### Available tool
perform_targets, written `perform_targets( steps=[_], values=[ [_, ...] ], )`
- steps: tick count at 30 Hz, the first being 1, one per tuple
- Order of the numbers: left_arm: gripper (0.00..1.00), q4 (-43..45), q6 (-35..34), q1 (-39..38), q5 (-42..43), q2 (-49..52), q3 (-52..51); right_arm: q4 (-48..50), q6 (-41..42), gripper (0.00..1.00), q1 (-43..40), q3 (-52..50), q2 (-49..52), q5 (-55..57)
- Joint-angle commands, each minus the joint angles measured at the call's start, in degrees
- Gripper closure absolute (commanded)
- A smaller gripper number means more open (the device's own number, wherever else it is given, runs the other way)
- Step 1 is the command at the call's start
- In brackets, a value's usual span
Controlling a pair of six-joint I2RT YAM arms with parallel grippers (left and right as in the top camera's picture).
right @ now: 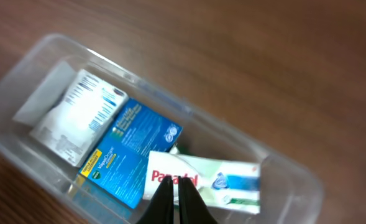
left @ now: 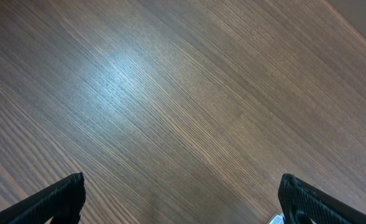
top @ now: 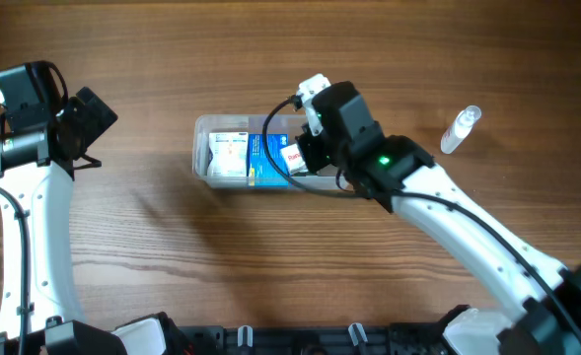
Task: Pack container
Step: 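Carry the Panadol box to the container's right end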
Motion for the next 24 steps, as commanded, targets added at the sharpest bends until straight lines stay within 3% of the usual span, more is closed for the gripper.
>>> perform_targets(
  steps=[1, 6, 7, 8, 10, 11, 14, 24],
  values=[
    [0.00, 0.1, 0.3, 0.3, 0.1, -0.5, 0.0, -0.3, 11.7, 0.96, 0.2, 0.9, 5.0, 1.4],
    [0.00, 0.1, 0.3, 0.3, 0.1, -0.5, 0.0, -0.6, 25.7, 0.95, 0.2, 0.9, 6.7, 1.4],
    [0.00, 0.1, 0.3, 0.3, 0.0, -0.5, 0.0, -0.6, 28.3, 0.88, 0.2, 0.9, 6.7, 1.4],
    [0.00, 0.1, 0.3, 0.3, 0.1, -0.5, 0.0, -0.5, 32.9, 0.74, 0.2, 0.9, 6.7, 1.4],
    [0.00, 0.1, 0.3, 0.3, 0.1, -0.5, 0.0, -0.4, 43.5, 0.63, 0.2, 0.9, 6.7, 0.7],
    [0.00, 0.1, 0.3, 0.3, 0.1, -0.5, 0.0, -0.2, 46.2, 0.52, 0.2, 0.9, 6.7, -0.4],
    [0.00, 0.1, 0.3, 0.3, 0.0, -0.5, 0.0, 0.0, 54.7, 0.00, 0.2, 0.9, 6.7, -2.8],
    [0.00, 0.1, 0.3, 0.3, 0.1, -0.5, 0.0, 0.0, 75.3, 0.00, 0.0, 0.9, 8.0, -3.4]
  ],
)
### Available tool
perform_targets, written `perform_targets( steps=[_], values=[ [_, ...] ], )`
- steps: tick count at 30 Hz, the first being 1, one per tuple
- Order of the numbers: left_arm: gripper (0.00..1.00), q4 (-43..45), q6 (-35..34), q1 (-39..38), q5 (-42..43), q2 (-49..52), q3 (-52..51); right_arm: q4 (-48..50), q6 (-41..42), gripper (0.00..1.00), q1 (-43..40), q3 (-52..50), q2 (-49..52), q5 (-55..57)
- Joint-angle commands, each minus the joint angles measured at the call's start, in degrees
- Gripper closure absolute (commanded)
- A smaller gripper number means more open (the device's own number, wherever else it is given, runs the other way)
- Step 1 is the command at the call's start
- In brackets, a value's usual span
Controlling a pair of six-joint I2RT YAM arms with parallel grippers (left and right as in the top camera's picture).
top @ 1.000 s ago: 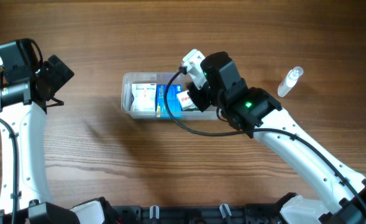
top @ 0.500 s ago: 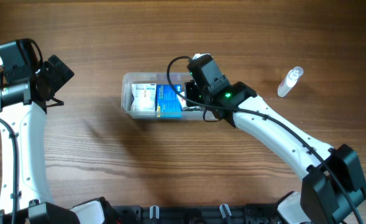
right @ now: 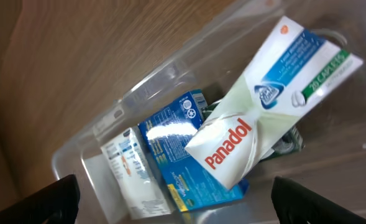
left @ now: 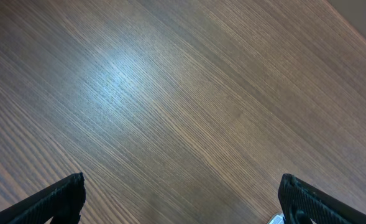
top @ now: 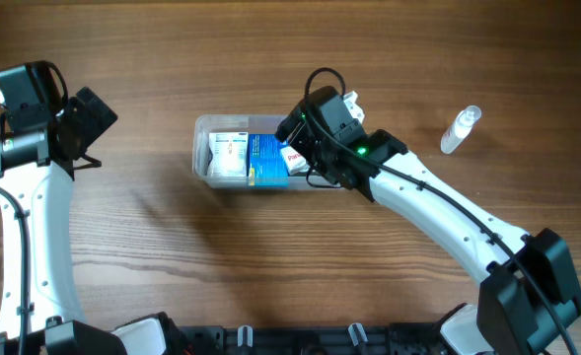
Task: Pack container
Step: 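Carry the Panadol box to the container's right end, then lower the Panadol box into the container beside the green box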
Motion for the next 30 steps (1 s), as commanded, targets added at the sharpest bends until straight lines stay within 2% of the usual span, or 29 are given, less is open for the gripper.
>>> perform_targets(
  steps=[1, 10, 20, 24, 28, 30],
  values=[
    [0.00, 0.1, 0.3, 0.3, 0.1, -0.5, 0.0, 0.1, 10.6, 0.00, 0.0, 0.9, 2.4, -0.8],
    [0.00, 0.1, 0.3, 0.3, 0.1, -0.5, 0.0, 2.0, 19.7, 0.00, -0.1, 0.9, 8.9, -2.4],
    [0.00, 0.1, 0.3, 0.3, 0.1, -0.5, 0.0, 6.7, 18.7, 0.00, -1.1, 0.9, 8.9, -4.5],
    [0.00, 0.1, 0.3, 0.3, 0.1, -0.5, 0.0, 13.7, 12.8, 0.00, -1.1, 0.9, 8.9, -9.8],
    [0.00, 0.1, 0.3, 0.3, 0.1, -0.5, 0.0, 15.2, 4.5, 0.01, -1.1, 1.0, 8.8, -13.6],
    [0.00, 0.1, 0.3, 0.3, 0.1, -0.5, 0.0, 14.1, -1.9, 0.07, -1.1, 1.0, 8.2, -14.1]
  ],
)
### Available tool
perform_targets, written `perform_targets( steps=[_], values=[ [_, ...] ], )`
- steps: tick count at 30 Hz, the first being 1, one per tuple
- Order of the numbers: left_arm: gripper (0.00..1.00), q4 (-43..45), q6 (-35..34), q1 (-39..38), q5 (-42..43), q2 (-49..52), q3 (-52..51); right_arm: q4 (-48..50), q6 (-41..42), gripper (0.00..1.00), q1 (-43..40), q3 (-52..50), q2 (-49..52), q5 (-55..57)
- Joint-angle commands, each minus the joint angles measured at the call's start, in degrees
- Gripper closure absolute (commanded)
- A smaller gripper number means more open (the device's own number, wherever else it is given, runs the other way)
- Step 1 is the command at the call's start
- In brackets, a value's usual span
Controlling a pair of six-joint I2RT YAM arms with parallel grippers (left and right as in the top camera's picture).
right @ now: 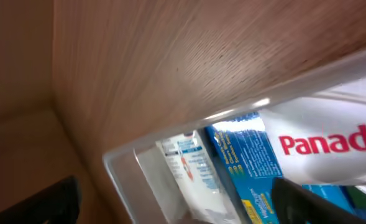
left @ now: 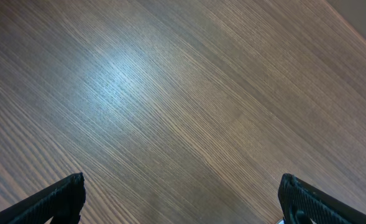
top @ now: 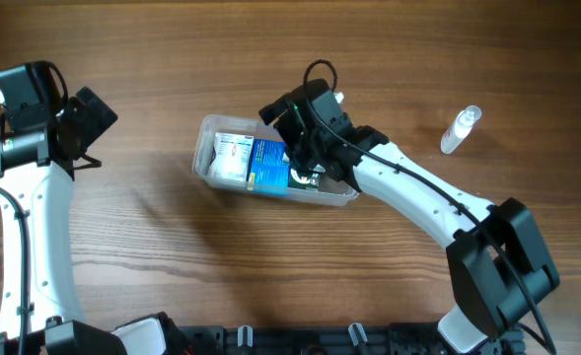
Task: Pack container
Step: 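Lower the Panadol box into the container beside the green box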
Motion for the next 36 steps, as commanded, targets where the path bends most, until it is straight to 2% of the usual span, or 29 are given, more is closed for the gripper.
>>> perform_targets(
  steps=[1, 4, 6, 8, 10, 11, 12, 17, 25, 32, 36],
  values=[
    [0.00, 0.1, 0.3, 0.3, 0.1, -0.5, 0.0, -1.5, -13.6, 0.09, -0.2, 1.1, 0.2, -3.3],
    [0.00, 0.1, 0.3, 0.3, 0.1, -0.5, 0.0, -7.1, -21.7, 0.18, -0.2, 3.5, -1.2, -0.7],
    [0.00, 0.1, 0.3, 0.3, 0.0, -0.5, 0.0, -15.3, -28.4, 0.28, -0.1, 7.5, -2.2, 4.0],
    [0.00, 0.1, 0.3, 0.3, 0.1, -0.5, 0.0, -22.5, -34.7, 0.44, 0.2, 11.6, -2.6, 8.4],
    [0.00, 0.1, 0.3, 0.3, 0.1, -0.5, 0.0, -28.9, -38.9, 0.65, 0.3, 15.1, -2.6, 12.0],
    [0.00, 0.1, 0.3, 0.3, 0.1, -0.5, 0.0, -32.3, -40.5, 0.76, 0.3, 16.5, -2.6, 14.8],
    [0.00, 0.1, 0.3, 0.3, 0.1, -0.5, 0.0, -34.9, -41.6, 0.95, 0.3, 17.1, -2.6, 17.8],
    [0.00, 0.1, 0.3, 0.3, 0.1, -0.5, 0.0, -40.5, -42.6, 0.96, 0.1, 15.7, -0.4, 21.5],
    [0.00, 0.1, 0.3, 0.3, 0.1, -0.5, 0.0, -40.8, -37.9, 0.96, 0.1, 15.7, 7.7, 21.2],
    [0.00, 0.1, 0.3, 0.3, 0.1, -0.5, 0.0, -37.7, -37.9, 0.96, 0.1, 15.7, 11.8, 21.2],
    [0.00, 0.1, 0.3, 0.3, 0.1, -0.5, 0.0, -33.2, -39.4, 0.96, 0.1, 15.7, 12.2, 15.3]
  ],
)
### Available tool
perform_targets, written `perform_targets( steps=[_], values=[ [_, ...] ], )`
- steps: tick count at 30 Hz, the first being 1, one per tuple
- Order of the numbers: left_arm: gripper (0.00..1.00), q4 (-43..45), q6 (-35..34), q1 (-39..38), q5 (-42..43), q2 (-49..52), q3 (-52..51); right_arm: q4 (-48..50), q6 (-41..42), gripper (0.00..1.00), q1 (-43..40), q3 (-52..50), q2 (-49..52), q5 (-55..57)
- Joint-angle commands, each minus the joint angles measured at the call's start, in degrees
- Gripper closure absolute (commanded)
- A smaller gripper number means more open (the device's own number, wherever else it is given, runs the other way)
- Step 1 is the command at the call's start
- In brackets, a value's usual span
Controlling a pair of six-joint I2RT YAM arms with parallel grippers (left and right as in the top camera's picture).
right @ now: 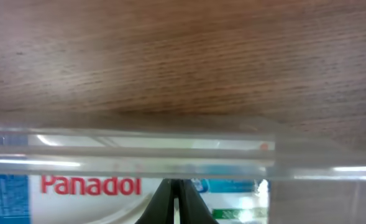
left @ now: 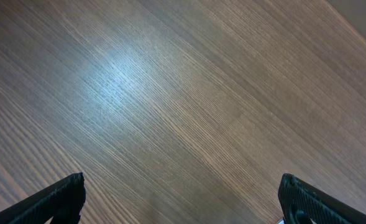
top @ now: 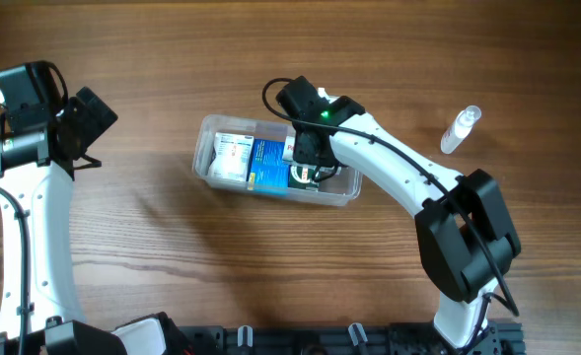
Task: Pack container
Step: 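Lower the Panadol box into the container beside the green box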
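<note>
A clear plastic container point(top: 209, 168) lies slightly askew at the table's middle. It holds a white box point(top: 231, 155), a blue box point(top: 268, 164) and a white Panadol box point(right: 89, 185), which the arm mostly hides in the overhead view. My right gripper point(right: 175, 184) is shut, its tips just inside the container's rim point(right: 133, 155) over the Panadol box; the overhead view shows this right gripper point(top: 306, 150) above the container's right half. My left gripper point(left: 179, 202) stands open over bare wood at the far left, and nothing lies between its fingertips point(left: 58, 198).
A small clear spray bottle point(top: 461, 129) lies on the table to the right of the container. My left arm point(top: 34, 187) runs along the table's left edge.
My right gripper was open at the container's far rim and is now shut, with its tips over the Panadol box. Its wrist has turned. The container and the left arm have not moved.
My right gripper was shut at the edge of the Panadol box over the container. Then it was open, with the box lying tilted on the other boxes. After that the container lay turned slightly askew. Now the gripper is shut again inside the rim.
</note>
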Motion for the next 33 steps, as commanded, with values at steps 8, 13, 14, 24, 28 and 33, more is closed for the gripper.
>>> perform_targets(
  steps=[8, 13, 14, 24, 28, 33],
  values=[
    [0.00, 0.1, 0.3, 0.3, 0.1, -0.5, 0.0, 9.9, -5.9, 0.96, 0.1, 0.0, 1.2, -13.9],
    [0.00, 0.1, 0.3, 0.3, 0.1, -0.5, 0.0, 4.3, -7.1, 0.96, 0.1, 2.4, -1.6, -5.4],
    [0.00, 0.1, 0.3, 0.3, 0.1, -0.5, 0.0, 2.9, -7.1, 0.96, 0.1, 2.7, -2.6, -3.3],
    [0.00, 0.1, 0.3, 0.3, 0.1, -0.5, 0.0, -8.6, -1.6, 0.96, -0.4, 2.8, -5.7, 5.9],
    [0.00, 0.1, 0.3, 0.3, 0.1, -0.5, 0.0, -11.5, 3.2, 0.96, -0.8, 2.8, -5.6, 6.7],
    [0.00, 0.1, 0.3, 0.3, 0.1, -0.5, 0.0, -13.6, 6.5, 0.96, -2.1, 2.8, -5.5, 6.7]
  ],
)
